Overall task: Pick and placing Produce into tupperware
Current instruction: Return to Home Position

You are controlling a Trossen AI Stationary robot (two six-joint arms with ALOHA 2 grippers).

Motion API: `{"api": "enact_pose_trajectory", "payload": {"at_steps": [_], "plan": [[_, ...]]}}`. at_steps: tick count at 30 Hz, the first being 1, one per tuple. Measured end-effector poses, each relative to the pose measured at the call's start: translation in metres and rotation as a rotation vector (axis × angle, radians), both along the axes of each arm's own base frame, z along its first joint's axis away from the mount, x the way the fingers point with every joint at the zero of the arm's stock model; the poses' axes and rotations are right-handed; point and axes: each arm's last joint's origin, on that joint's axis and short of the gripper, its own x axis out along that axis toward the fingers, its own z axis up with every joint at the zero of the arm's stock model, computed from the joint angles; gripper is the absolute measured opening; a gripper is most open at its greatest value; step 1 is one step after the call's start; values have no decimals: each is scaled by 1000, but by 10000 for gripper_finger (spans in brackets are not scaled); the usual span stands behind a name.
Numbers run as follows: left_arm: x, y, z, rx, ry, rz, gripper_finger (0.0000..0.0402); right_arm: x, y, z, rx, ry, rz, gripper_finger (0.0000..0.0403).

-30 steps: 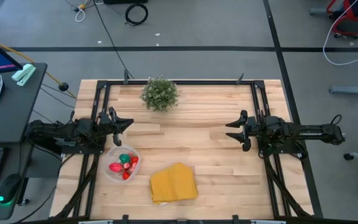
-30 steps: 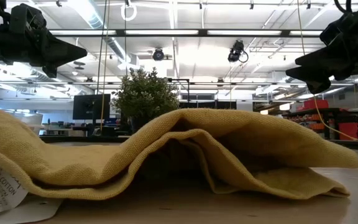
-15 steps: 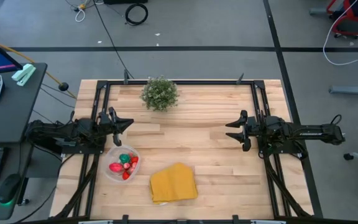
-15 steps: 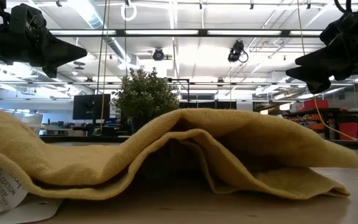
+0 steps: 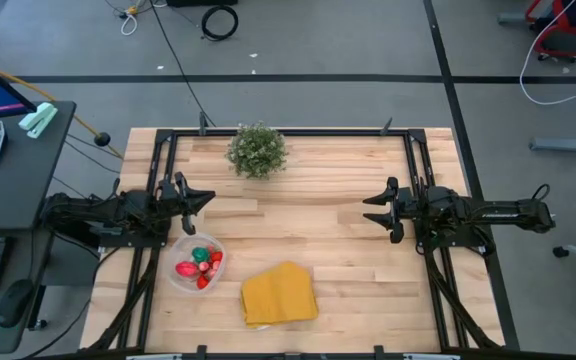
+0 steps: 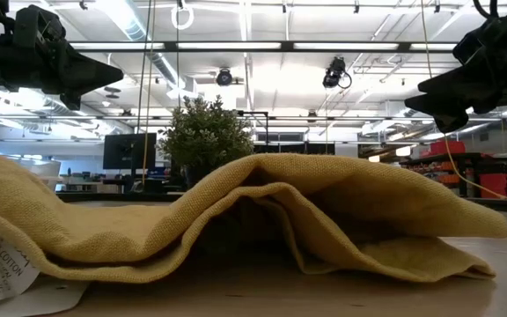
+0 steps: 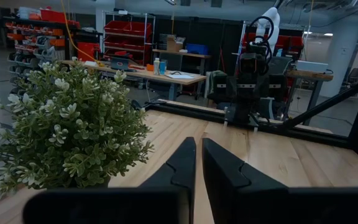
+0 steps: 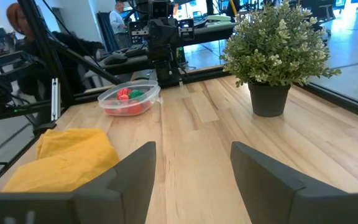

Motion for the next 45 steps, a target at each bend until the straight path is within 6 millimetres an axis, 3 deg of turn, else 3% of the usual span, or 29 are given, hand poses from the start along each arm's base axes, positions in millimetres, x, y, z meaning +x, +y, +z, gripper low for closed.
{"api": "enact_pose_trajectory", "payload": {"at_steps": [45], "plan": [[0, 0, 0, 0, 0, 0, 24, 0, 0, 0, 0, 0, 0, 217]]}}
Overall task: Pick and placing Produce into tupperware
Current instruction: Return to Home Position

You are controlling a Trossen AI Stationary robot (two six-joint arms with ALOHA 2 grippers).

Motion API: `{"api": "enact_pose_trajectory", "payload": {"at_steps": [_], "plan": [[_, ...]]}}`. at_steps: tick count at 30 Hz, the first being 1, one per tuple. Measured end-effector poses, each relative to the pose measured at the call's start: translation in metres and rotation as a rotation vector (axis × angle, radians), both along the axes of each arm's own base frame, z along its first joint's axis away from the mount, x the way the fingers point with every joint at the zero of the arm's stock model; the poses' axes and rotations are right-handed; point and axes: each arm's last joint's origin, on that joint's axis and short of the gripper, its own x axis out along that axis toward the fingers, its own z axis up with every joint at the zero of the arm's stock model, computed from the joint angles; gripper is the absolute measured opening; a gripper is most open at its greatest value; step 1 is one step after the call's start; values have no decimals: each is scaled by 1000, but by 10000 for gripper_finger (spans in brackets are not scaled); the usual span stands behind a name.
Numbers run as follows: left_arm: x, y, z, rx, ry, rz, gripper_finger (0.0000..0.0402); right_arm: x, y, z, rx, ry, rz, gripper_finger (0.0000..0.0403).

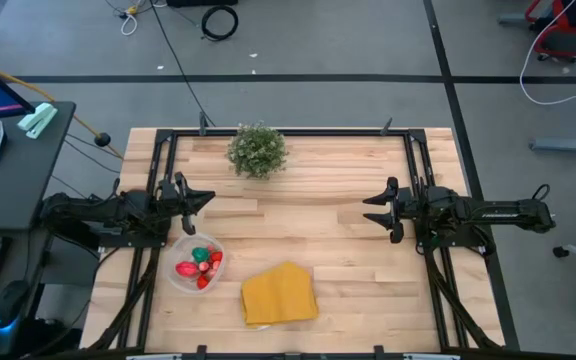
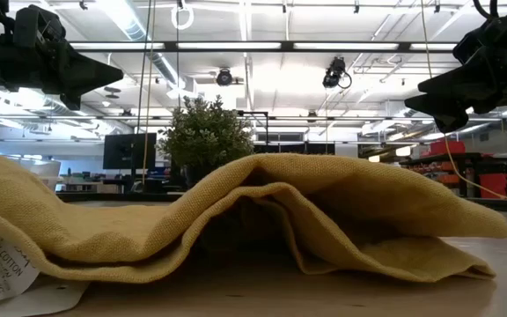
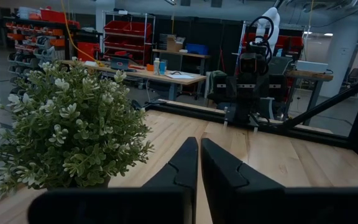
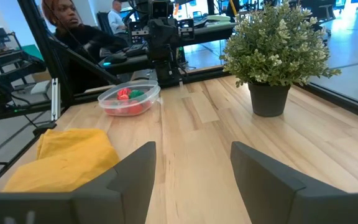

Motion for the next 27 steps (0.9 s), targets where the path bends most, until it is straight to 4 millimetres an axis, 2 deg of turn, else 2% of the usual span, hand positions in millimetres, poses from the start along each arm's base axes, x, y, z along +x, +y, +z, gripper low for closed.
{"api": "enact_pose_trajectory", "payload": {"at_steps": [10, 20, 27], "plan": [[0, 0, 0, 0, 0, 0, 36, 0, 0, 0, 0, 0, 0, 217], [0, 0, 0, 0, 0, 0, 23, 0, 0, 0, 0, 0, 0, 217], [0, 0, 0, 0, 0, 0, 33, 0, 0, 0, 0, 0, 0, 217]]}}
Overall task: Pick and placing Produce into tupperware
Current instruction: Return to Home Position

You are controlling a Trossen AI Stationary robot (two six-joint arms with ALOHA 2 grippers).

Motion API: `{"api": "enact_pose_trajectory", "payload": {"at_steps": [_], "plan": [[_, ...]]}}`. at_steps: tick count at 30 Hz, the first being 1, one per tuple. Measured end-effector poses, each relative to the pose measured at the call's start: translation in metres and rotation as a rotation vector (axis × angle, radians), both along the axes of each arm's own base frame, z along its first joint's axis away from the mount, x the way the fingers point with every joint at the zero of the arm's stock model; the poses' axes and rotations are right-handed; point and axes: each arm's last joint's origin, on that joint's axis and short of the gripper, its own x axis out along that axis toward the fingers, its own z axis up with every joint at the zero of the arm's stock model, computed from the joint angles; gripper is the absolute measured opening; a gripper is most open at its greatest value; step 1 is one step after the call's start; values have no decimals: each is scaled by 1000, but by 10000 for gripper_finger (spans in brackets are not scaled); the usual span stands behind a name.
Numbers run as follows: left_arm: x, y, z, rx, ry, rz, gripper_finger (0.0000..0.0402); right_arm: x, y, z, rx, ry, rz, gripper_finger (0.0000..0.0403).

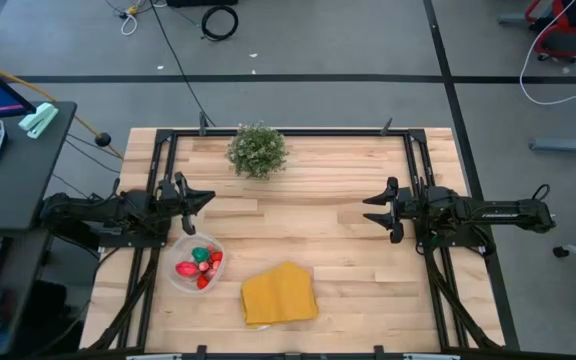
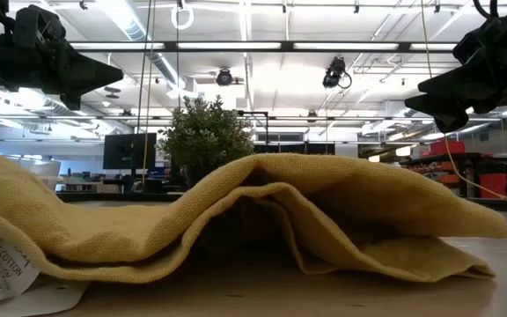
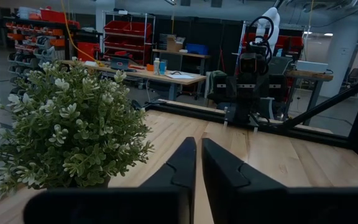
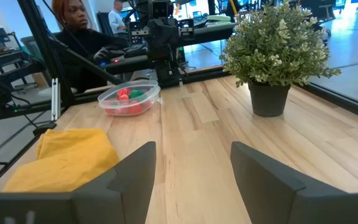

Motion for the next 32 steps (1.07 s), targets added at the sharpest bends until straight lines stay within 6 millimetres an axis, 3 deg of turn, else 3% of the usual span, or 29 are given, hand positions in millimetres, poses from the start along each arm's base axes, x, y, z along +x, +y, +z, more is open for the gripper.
{"api": "enact_pose_trajectory", "payload": {"at_steps": [32], "plan": [[0, 0, 0, 0, -1, 0, 23, 0, 0, 0, 0, 0, 0, 217]]}}
